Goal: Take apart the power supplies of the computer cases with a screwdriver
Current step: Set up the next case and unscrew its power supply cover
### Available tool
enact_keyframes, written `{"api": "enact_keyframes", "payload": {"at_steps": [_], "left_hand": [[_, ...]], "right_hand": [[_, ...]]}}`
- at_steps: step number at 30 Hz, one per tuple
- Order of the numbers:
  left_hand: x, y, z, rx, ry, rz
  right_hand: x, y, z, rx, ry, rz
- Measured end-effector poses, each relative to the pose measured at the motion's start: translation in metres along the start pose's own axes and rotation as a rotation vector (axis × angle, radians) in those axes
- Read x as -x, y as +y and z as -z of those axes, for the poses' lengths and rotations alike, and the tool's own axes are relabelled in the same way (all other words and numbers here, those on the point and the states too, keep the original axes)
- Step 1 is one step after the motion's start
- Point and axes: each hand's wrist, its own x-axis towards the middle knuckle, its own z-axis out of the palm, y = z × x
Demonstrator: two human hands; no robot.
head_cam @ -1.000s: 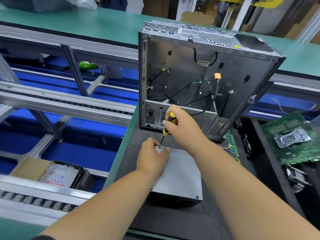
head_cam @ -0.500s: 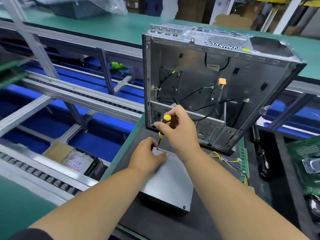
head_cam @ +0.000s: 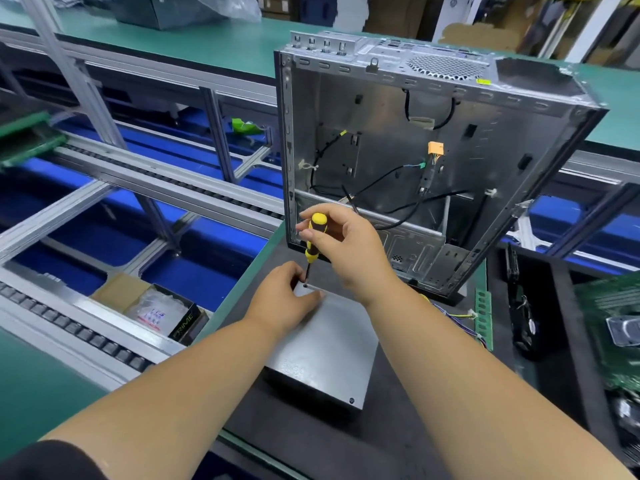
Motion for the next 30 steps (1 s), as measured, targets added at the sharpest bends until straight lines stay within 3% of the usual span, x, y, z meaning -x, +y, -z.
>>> {"api": "enact_keyframes", "payload": {"at_steps": [5,10,22,30], "left_hand": [[0.001,0.000,-0.001,0.064,-0.020,0.000],[0.002,0.002,-0.001,0.113,-0.040,0.010],[-0.002,-0.001,0.004,0.094,-0.086,0.018],[-0.003,-0.001,0.005,0.120,-0.106,0.003]], "right_hand": [[0.007,0.008,-0.012,-0.174,-0.097,-0.036],[0.004,0.012,-0.025,-0.314,0.018,-0.061],[-0.007,0.004,-0.036,-0.245,0.171,-0.110],[-0.011,0.002,-0.050,-0.353,0.228,-0.093]]}}
